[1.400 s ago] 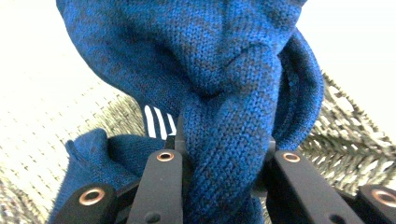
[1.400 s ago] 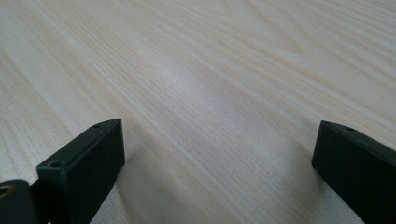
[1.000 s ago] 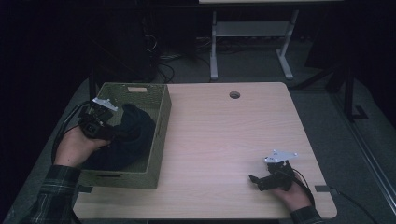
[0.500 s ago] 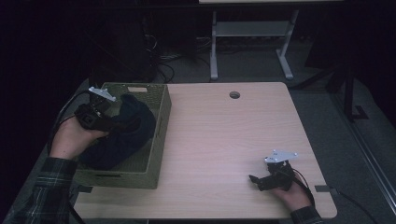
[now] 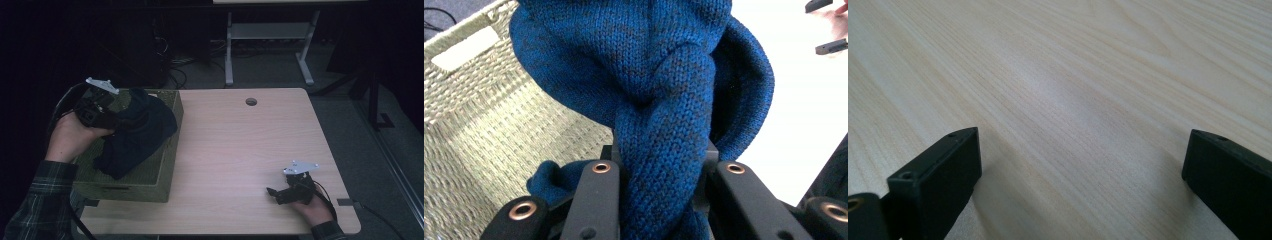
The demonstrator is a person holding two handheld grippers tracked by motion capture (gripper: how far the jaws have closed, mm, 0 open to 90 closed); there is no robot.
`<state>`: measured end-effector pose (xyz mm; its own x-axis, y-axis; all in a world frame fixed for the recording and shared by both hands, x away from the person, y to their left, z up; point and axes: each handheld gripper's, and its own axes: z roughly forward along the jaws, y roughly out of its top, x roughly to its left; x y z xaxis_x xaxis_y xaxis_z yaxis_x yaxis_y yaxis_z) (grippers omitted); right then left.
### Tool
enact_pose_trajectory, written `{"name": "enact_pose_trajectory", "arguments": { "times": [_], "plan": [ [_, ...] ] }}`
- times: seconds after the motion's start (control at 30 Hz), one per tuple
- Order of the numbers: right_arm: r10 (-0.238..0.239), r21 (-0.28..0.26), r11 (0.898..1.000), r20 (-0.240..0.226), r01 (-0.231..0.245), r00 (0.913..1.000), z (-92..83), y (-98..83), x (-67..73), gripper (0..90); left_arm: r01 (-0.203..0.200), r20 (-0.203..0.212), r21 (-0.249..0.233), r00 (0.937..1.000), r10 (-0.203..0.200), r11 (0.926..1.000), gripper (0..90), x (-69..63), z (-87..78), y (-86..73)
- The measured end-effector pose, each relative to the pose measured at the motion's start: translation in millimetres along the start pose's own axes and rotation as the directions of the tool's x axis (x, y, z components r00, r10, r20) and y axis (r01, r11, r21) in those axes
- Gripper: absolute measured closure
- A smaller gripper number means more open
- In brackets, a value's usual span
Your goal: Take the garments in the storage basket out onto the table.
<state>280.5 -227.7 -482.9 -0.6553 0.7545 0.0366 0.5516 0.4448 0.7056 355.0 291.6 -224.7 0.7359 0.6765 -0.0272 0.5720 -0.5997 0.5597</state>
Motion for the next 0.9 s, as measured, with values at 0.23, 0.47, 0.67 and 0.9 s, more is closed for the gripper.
{"name": "enact_pose_trajectory", "arguments": {
  "times": [0.23, 0.47, 0.67, 0.9],
  "plan": [
    [0.000, 0.000, 1.000, 0.000, 0.000, 1.0000, 0.0, 0.0, 0.0, 1.9, -0.027, 0.011, -0.011, 0.9996, 0.027, 0.9996, 72.8, -7.1, -1.3, 12.0],
    [0.000, 0.000, 1.000, 0.000, 0.000, 1.0000, 0.0, 0.0, 0.0, 1.9, -0.061, 0.044, -0.034, 0.9971, 0.063, 0.9975, 72.9, -18.8, 0.5, 30.7],
    [0.000, 0.000, 1.000, 0.000, 0.000, 1.0000, 0.0, 0.0, 0.0, 1.9, -0.087, 0.050, -0.034, 0.9949, 0.088, 0.9957, 72.9, -27.3, 2.9, 44.1],
    [0.000, 0.000, 1.000, 0.000, 0.000, 1.0000, 0.0, 0.0, 0.0, 1.9, -0.105, 0.061, -0.054, 0.9923, 0.108, 0.9930, 72.8, -35.7, 3.0, 57.7]
  ]
}}
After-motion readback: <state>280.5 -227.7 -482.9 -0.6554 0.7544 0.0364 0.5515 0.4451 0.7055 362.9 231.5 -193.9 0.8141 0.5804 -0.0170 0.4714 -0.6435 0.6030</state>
